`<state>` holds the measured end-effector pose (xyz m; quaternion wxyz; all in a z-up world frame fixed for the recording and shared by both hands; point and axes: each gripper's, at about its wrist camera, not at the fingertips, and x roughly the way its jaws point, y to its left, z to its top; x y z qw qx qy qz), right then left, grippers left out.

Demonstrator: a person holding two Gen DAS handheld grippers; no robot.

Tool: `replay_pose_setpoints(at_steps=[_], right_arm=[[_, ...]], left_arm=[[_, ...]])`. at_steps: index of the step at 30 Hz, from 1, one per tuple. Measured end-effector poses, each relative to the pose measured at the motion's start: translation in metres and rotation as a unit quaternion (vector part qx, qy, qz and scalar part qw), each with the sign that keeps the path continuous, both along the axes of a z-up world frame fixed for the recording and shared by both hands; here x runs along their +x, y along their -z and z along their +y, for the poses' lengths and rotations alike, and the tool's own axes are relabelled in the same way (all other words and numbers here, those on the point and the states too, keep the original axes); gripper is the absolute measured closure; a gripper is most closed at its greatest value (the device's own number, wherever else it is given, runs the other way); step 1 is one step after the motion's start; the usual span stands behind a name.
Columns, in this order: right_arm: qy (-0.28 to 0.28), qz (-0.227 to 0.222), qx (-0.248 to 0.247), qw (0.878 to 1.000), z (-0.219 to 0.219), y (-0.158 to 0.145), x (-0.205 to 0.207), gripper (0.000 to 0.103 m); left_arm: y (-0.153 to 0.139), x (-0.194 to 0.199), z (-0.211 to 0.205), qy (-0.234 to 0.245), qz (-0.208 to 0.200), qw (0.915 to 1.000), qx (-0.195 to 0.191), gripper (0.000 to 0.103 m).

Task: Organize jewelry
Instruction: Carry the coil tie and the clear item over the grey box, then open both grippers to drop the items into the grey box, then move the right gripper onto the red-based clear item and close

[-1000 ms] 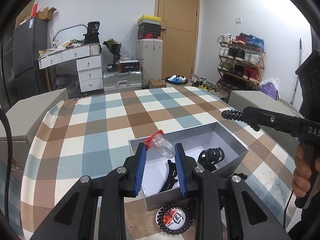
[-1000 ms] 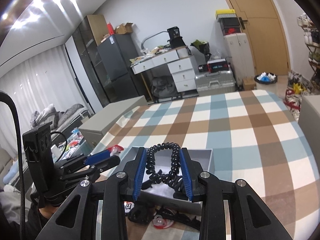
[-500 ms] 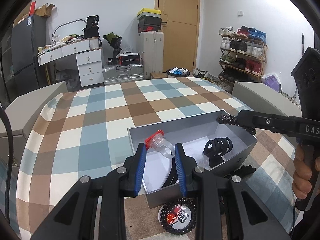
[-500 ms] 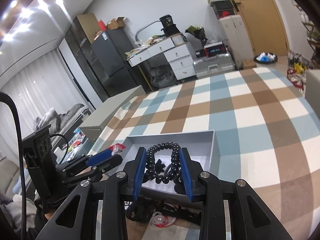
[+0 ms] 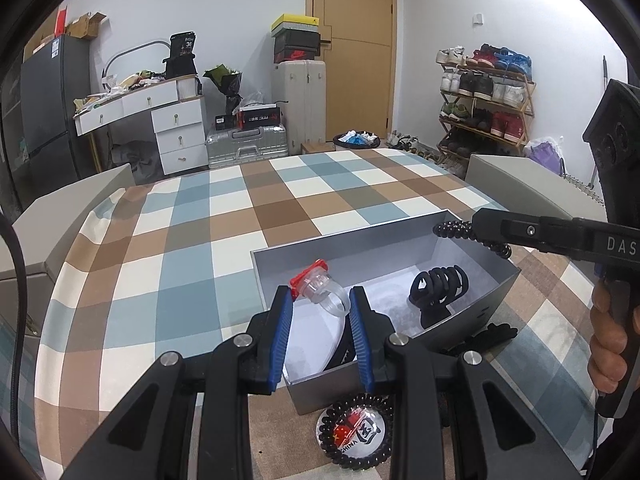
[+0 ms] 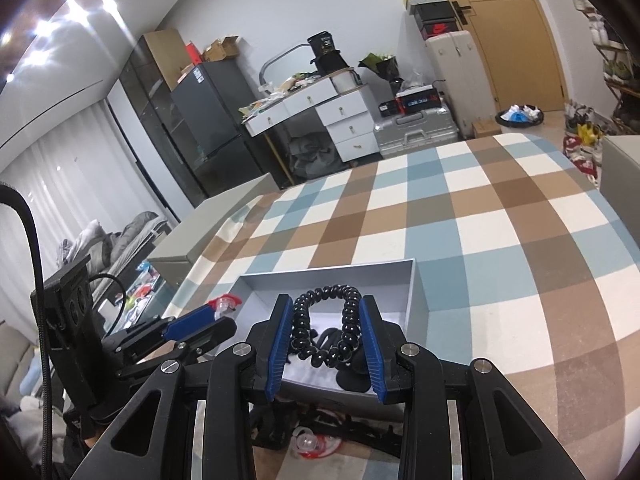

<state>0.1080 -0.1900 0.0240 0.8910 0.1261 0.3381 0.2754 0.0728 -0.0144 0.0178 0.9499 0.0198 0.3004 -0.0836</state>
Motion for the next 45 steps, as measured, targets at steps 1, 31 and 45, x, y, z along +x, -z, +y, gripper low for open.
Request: replay_pose_setpoints(at_steps=[1,31,45], right_arm=[[0.001,0.001,0.001,1.000,-0.001,0.000,0.000,0.070],[0.003,-0.002,-0.013,1.000,0.001,-0.005,-0.002,0.029],[0.003,-0.007,-0.069,0.998,-0.013,-0.004,-0.034,0.000]], left_arm=[[0.000,0.001,0.000,-0.001,0.001,1.0000,0.000,0.080],[-0.009,-0.006,0.004,0.001,-0.011,0.9996,-0.027,0.029],[-0.006,-0.035,0.014,-0.016,0.012,0.9997,-0.016,0.017]])
